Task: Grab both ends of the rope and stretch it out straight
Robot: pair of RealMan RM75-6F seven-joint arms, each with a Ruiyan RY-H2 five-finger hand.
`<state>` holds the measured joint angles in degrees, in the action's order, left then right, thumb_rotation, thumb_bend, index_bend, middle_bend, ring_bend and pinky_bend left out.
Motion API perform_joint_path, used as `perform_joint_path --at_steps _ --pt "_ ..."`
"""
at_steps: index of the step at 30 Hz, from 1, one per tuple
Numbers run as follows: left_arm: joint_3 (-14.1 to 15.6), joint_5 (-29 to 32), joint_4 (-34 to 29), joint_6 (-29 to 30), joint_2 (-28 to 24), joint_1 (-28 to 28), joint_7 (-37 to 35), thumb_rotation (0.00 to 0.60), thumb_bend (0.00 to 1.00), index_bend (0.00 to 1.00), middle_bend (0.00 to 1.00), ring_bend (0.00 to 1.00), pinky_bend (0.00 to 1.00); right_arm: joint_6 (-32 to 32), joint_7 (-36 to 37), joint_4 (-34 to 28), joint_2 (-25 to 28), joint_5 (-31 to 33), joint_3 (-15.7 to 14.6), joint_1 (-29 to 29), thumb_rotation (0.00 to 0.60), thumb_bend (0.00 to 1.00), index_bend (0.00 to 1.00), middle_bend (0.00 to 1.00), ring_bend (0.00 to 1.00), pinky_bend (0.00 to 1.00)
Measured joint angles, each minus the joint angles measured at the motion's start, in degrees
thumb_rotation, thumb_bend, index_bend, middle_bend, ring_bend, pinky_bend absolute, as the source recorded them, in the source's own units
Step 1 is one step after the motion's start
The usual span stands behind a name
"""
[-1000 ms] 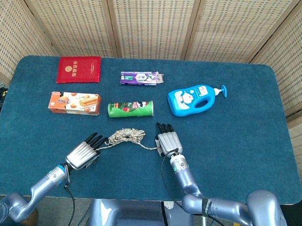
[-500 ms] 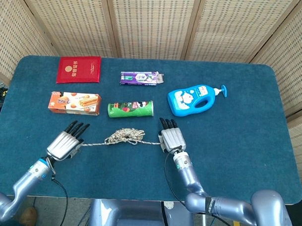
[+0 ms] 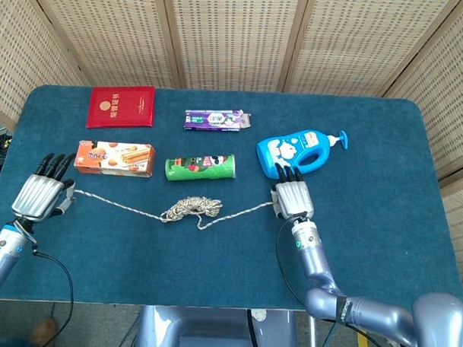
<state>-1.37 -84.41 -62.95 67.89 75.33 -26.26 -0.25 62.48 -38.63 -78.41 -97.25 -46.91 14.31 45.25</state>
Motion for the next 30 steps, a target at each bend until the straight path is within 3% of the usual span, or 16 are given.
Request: perform_joint_path --at_steps 9,30 --pt "-0.60 1.74 4.34 -0.92 0.05 1.09 -3.40 0.600 0.59 0.79 0.00 0.00 0.00 0.67 0.53 -0.68 3.38 1.39 0.20 -1.82 0.600 0.43 0.69 0.01 0.00 0.00" --pt "-0.78 1.69 8.40 -1.74 1.90 1.81 -6.73 0.600 0.59 0.79 0.00 0.00 0.00 1.12 -3.14 2.11 3.46 6.11 0.51 -2.12 0.600 0.43 0.69 0.01 0.00 0.00"
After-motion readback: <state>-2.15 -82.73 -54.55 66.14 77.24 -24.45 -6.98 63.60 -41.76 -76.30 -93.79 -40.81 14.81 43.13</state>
